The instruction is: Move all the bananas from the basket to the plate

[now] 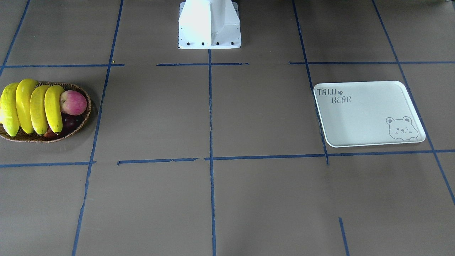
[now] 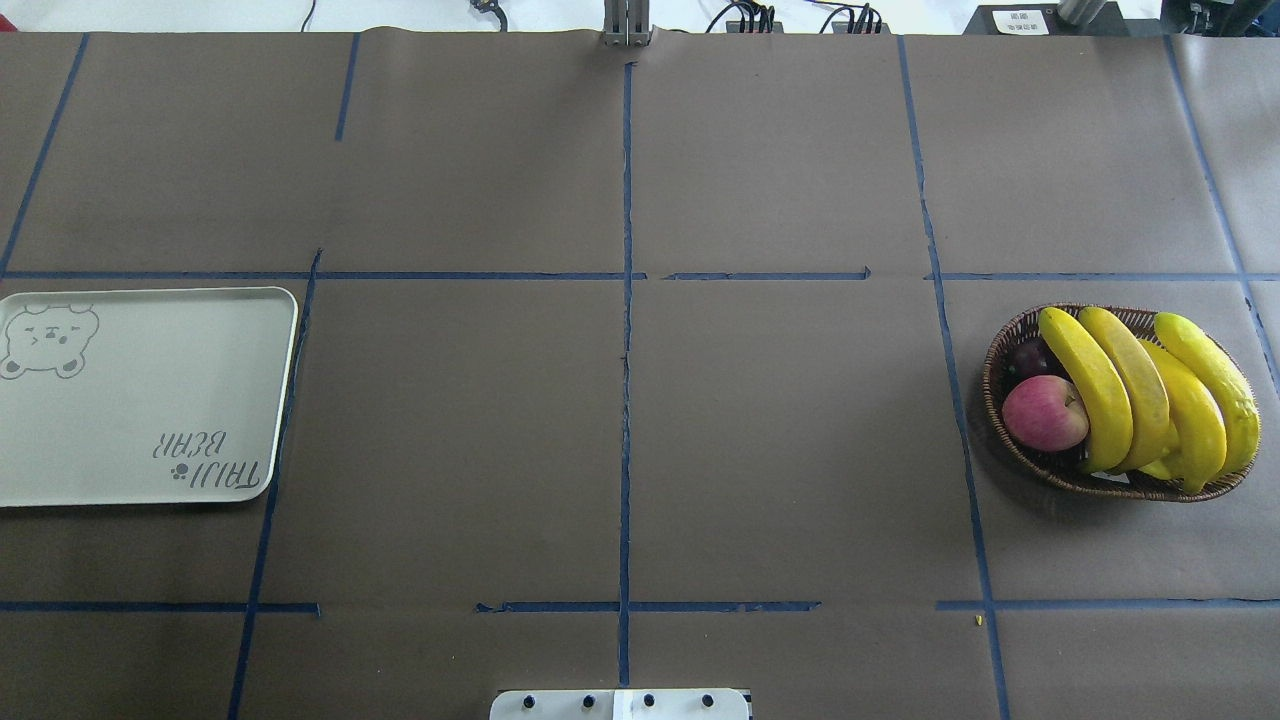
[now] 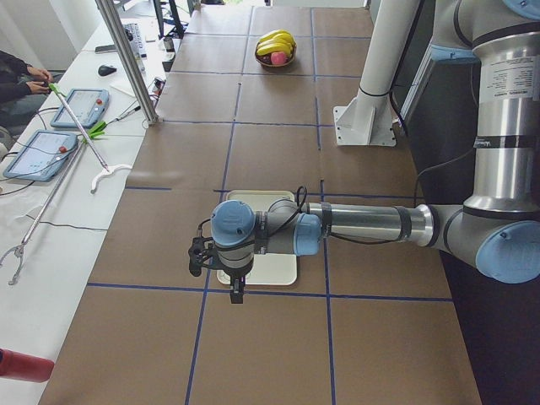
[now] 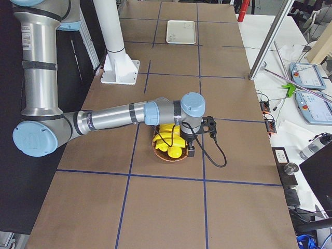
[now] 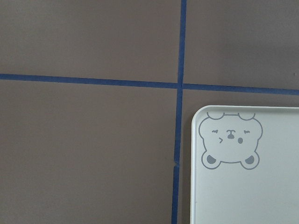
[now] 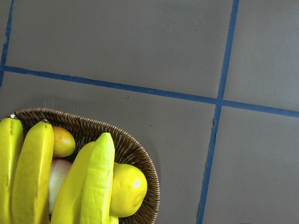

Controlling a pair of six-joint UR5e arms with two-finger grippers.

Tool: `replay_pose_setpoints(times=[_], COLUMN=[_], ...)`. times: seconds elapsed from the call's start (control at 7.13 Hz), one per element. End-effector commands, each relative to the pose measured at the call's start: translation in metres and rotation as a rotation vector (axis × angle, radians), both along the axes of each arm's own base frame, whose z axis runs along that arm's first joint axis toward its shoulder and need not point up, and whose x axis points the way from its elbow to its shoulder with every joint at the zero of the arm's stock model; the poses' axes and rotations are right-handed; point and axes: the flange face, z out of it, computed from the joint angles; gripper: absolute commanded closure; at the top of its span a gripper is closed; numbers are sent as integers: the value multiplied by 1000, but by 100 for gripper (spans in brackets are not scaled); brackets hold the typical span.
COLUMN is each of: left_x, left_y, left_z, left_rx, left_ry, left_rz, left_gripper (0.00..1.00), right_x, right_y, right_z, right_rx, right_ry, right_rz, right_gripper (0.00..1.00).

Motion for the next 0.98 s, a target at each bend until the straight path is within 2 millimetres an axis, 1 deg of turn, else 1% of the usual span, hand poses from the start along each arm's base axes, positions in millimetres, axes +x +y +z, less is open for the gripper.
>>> replay_pose_setpoints(times=[0.0,0.14,0.28,0.42,0.56,0.7,0.84], left_x=[5,20,21,21,21,21,21], left_y=[-5,-8,-8,-8,-8,-9,-8], left_z=[-12,-13,-14,-14,-15,-15,-14], left_rx=[-7,5,4,6,12,15,14], left_ry=[5,4,7,7,7,7,7], left_rz=[-53,-31,-36,-35,-36,-36,-36], left_gripper=[0,0,0,0,0,0,0], right_x=[-30,-42,-44,-62,-69,-89,-95], right_y=[22,32,56,78,79,81,79], right_z=[-29,-31,-14,-3,11,21,26], right_rx=[-48,-56,-36,-15,-21,-31,-40], right_ry=[-10,-11,-25,-46,-59,-53,-48], right_rz=[26,24,66,120,150,106,93], right_gripper=[1,1,1,1,1,2,8])
